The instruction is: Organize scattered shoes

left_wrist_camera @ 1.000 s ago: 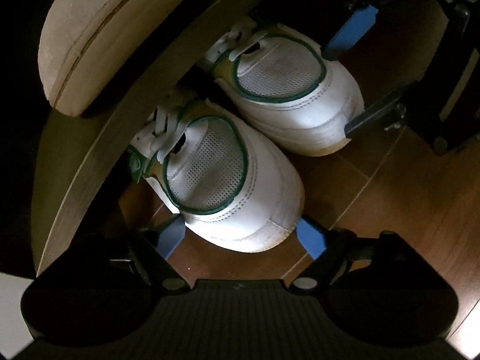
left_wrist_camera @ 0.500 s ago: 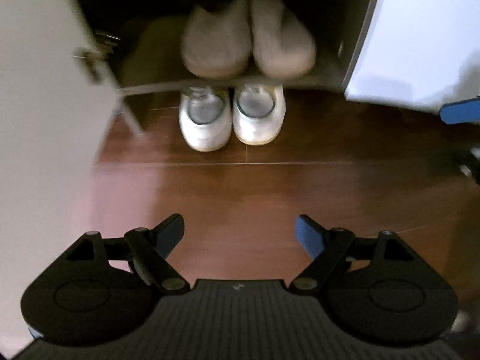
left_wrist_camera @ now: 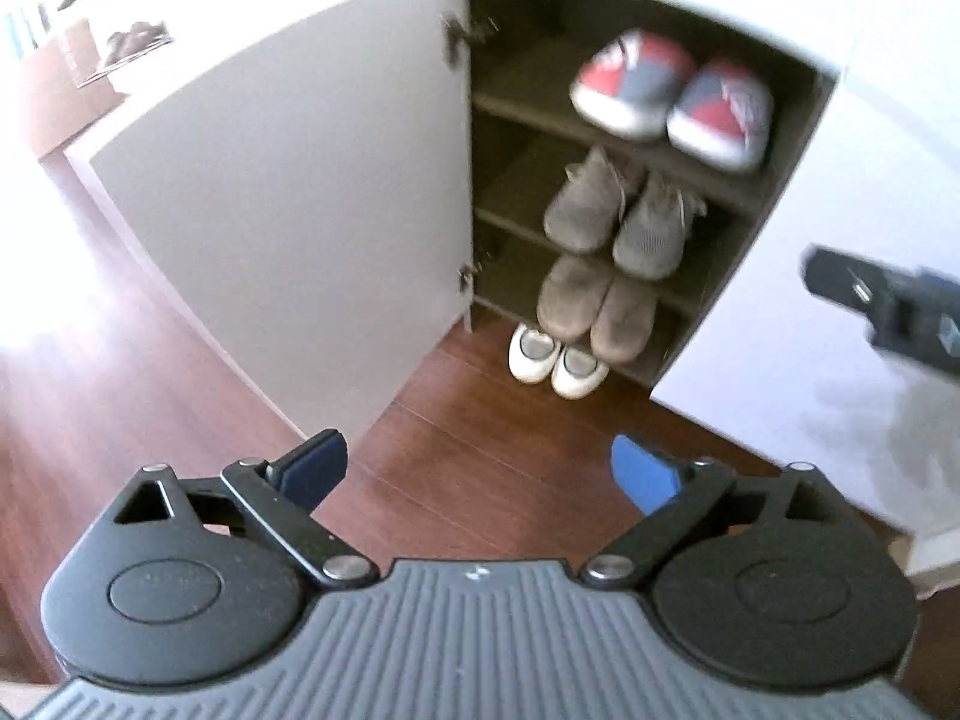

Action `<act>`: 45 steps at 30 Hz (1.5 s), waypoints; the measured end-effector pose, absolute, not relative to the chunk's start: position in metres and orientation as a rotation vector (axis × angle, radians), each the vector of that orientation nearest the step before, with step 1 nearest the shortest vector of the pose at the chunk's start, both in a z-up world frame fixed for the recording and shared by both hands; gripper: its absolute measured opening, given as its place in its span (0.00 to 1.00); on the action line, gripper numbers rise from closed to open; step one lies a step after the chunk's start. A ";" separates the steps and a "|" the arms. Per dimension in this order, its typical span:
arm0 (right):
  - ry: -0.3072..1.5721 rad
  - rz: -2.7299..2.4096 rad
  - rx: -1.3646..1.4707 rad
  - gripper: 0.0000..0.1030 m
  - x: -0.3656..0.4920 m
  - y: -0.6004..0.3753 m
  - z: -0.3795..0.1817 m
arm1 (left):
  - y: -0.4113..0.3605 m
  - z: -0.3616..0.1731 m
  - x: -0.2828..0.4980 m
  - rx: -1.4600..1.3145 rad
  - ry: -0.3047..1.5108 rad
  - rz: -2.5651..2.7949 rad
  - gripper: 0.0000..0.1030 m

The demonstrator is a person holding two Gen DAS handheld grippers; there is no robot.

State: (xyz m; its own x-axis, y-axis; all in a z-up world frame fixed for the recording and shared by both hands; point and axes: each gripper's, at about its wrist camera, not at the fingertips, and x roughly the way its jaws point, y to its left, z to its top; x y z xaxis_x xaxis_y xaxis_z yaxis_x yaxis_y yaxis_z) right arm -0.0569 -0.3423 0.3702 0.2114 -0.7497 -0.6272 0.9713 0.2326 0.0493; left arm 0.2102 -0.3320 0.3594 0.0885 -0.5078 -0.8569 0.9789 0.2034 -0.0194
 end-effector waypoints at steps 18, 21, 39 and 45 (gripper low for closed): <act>0.351 -1.531 0.519 0.99 0.013 -0.159 0.479 | -0.223 0.496 0.255 0.807 0.618 -1.427 0.95; 0.351 -1.539 0.533 0.99 0.014 -0.156 0.485 | -0.215 0.497 0.257 0.808 0.629 -1.419 0.95; 0.458 -1.629 0.426 0.99 0.028 -0.130 0.514 | -0.192 0.510 0.244 0.814 0.666 -1.419 0.95; 0.490 -1.625 0.405 0.99 0.032 -0.129 0.515 | -0.188 0.514 0.239 0.815 0.677 -1.423 0.94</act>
State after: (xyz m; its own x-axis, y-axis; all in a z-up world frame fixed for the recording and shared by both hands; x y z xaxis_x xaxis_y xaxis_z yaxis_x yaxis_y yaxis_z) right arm 0.0325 -0.1285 0.5147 -0.1099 -0.8406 -0.5304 0.9937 -0.0804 -0.0784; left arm 0.2393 -0.1877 0.5139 0.0517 -0.5745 -0.8168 0.9963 -0.0269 0.0819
